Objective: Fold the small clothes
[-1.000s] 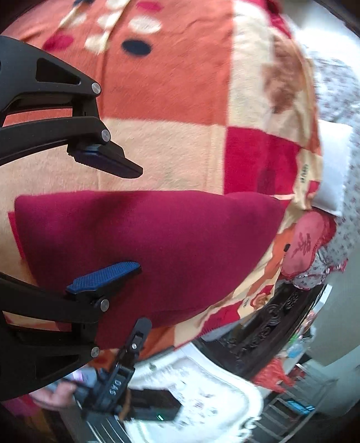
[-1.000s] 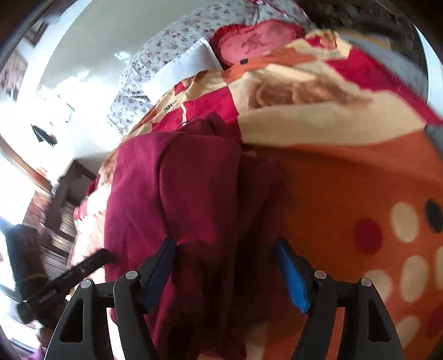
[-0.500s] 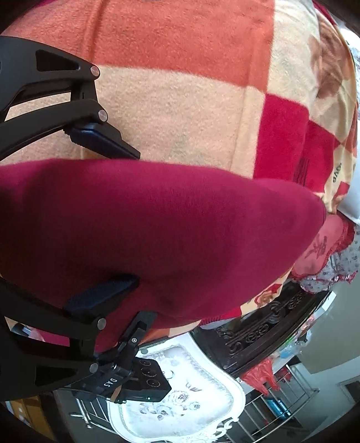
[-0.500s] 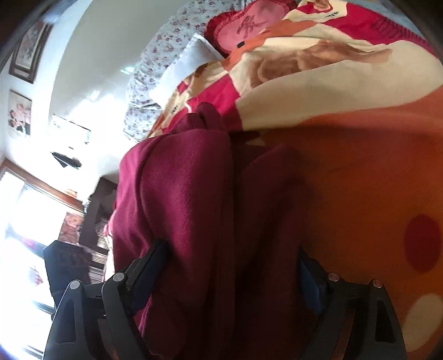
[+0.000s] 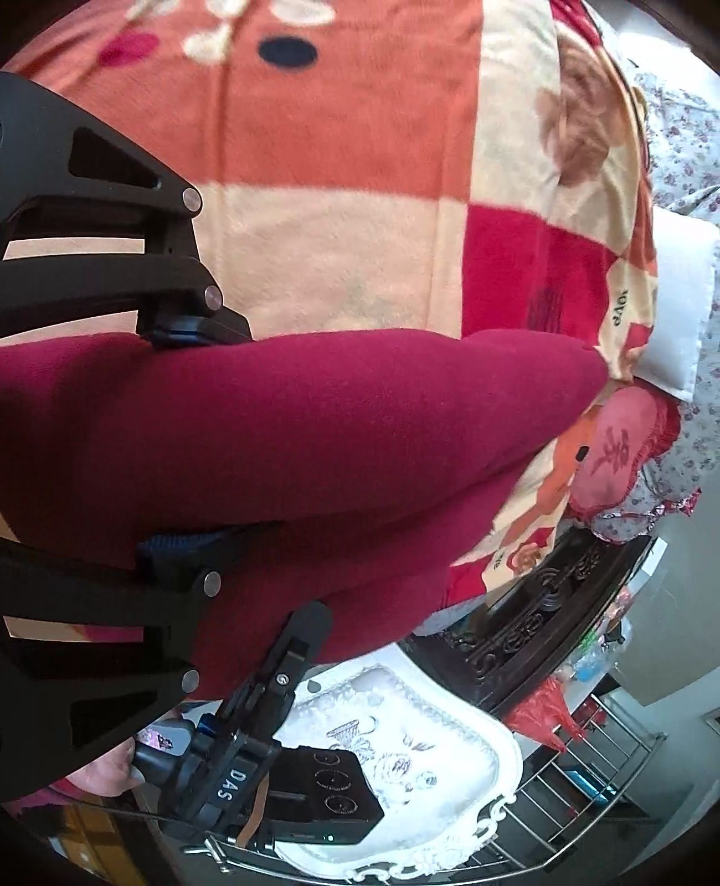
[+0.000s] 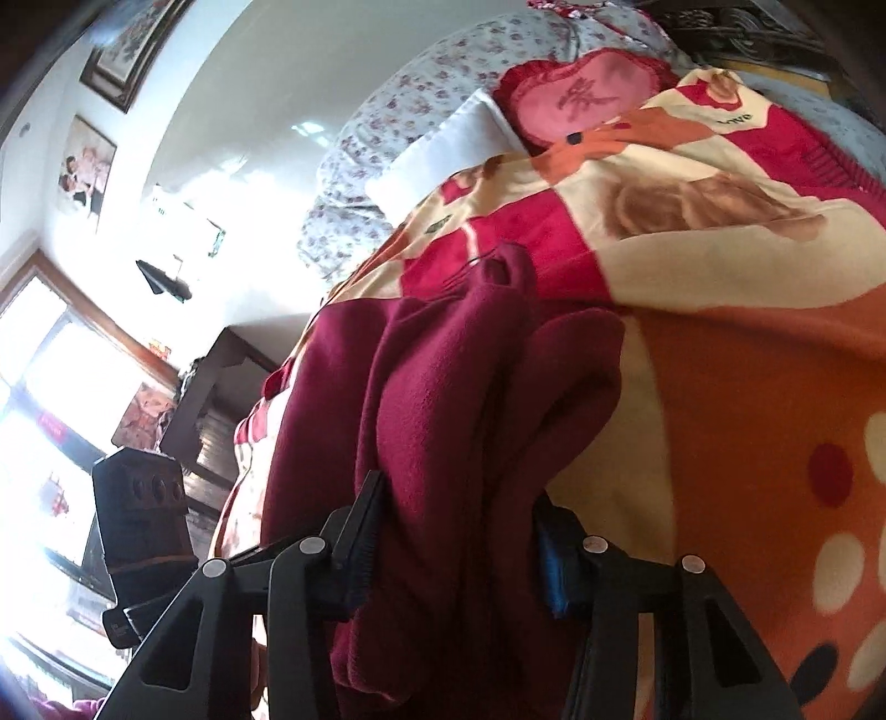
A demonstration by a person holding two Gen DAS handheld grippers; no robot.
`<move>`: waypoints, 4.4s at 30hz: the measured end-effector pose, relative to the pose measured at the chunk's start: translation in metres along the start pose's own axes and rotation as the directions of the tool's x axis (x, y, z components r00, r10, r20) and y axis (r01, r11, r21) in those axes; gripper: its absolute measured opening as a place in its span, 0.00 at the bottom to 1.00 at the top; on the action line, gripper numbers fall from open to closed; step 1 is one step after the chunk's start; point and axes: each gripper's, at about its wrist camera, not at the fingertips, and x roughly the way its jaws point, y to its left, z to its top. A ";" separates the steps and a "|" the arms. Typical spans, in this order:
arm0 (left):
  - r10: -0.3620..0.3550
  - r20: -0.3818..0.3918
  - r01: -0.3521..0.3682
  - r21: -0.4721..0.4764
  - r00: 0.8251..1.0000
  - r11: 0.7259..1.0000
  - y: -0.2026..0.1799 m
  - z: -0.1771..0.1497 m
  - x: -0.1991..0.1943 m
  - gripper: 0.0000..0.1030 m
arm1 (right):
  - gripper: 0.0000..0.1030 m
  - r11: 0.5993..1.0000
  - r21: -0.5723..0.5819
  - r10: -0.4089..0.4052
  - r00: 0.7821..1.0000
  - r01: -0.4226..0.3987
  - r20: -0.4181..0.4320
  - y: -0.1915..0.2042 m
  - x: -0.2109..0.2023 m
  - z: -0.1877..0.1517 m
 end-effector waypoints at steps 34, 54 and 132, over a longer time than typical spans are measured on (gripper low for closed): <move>0.243 -0.051 -0.244 -0.018 0.969 0.970 0.046 -0.083 -0.064 0.55 | 0.44 0.970 -0.243 -0.040 0.995 0.016 -0.094 0.104 -0.009 -0.073; 0.400 0.136 -0.405 0.010 0.906 0.914 0.034 -0.078 -0.107 0.59 | 0.44 0.896 -0.394 -0.259 0.962 0.204 -0.091 0.098 0.016 -0.107; 0.444 0.323 -0.481 0.043 0.836 0.876 0.007 -0.082 -0.144 0.59 | 0.66 0.899 -0.335 -0.276 0.958 0.284 0.070 0.138 -0.018 -0.108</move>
